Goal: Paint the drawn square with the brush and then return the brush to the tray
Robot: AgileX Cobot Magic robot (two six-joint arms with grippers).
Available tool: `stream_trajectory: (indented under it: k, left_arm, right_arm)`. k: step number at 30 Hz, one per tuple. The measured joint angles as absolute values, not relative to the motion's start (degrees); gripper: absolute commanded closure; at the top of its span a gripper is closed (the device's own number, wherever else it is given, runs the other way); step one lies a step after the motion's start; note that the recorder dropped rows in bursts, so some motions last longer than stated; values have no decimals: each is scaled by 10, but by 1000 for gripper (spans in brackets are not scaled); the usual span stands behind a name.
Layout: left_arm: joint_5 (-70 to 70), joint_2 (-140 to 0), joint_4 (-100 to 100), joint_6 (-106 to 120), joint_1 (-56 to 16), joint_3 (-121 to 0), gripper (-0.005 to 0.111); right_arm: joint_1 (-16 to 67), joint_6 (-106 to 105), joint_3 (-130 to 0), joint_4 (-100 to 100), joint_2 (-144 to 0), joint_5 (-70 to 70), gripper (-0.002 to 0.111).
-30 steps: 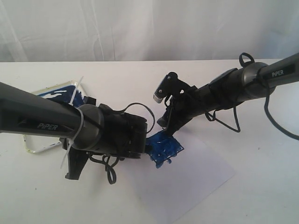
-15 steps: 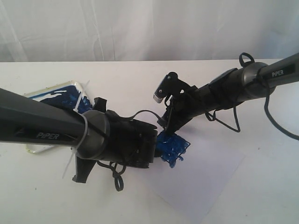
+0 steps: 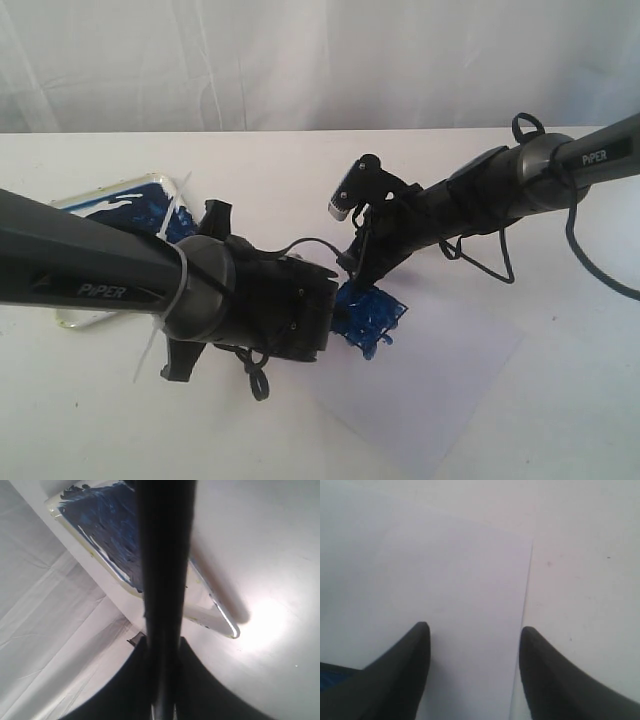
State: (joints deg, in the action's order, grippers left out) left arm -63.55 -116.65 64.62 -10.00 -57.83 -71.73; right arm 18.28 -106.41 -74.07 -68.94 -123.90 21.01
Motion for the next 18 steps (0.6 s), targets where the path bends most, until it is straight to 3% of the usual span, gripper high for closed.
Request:
stream_trajectory:
  k: [18]
  left_arm:
    - [-619, -1182, 645, -91, -583, -717, 107]
  right_arm:
    - [183, -1064, -741, -689, -1239, 210, 57]
